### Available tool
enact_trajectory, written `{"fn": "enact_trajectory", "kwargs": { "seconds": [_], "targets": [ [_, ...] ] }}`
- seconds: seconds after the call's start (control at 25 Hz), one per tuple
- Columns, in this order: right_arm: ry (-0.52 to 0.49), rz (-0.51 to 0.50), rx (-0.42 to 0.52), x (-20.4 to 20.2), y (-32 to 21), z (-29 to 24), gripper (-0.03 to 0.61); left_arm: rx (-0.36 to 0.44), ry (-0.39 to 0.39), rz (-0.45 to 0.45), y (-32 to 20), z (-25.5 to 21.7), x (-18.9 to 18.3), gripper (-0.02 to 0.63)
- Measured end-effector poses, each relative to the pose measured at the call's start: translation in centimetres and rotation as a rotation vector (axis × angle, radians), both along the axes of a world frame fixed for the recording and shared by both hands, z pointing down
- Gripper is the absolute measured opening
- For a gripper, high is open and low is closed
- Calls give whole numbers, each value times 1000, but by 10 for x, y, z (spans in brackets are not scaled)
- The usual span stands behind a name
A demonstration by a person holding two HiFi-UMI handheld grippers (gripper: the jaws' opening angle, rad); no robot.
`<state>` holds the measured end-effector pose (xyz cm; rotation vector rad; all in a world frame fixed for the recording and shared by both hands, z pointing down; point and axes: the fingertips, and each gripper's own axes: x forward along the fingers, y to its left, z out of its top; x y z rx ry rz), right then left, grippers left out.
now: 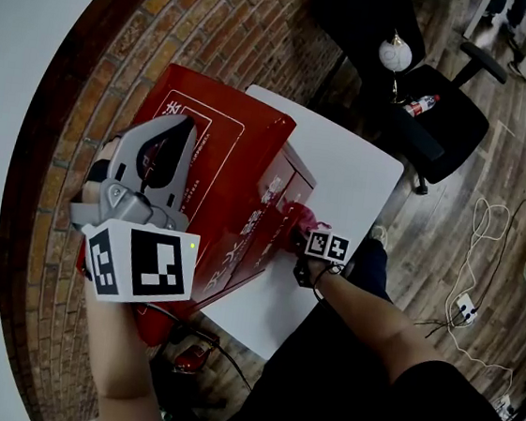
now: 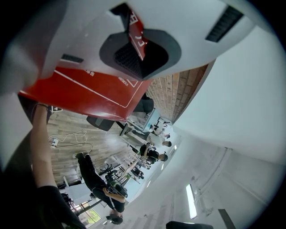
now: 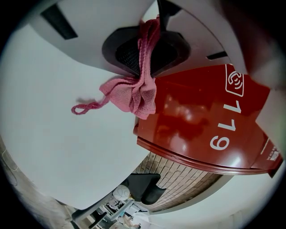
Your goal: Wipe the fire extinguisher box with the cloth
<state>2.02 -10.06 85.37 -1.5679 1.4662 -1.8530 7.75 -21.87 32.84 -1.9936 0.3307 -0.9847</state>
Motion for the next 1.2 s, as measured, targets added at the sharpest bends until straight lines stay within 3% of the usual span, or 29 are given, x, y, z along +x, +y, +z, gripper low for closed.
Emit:
{"fn": "enact_trajectory", "kwargs": {
  "seconds": [0.52, 1.2],
  "targets": [
    [22, -5, 96, -3, -1, -24, 61, 5, 4, 3, 1, -1, 0, 29],
    [6, -8, 154, -3, -2, -54, 61, 3, 2, 4, 1, 0, 0, 29]
  ]
}}
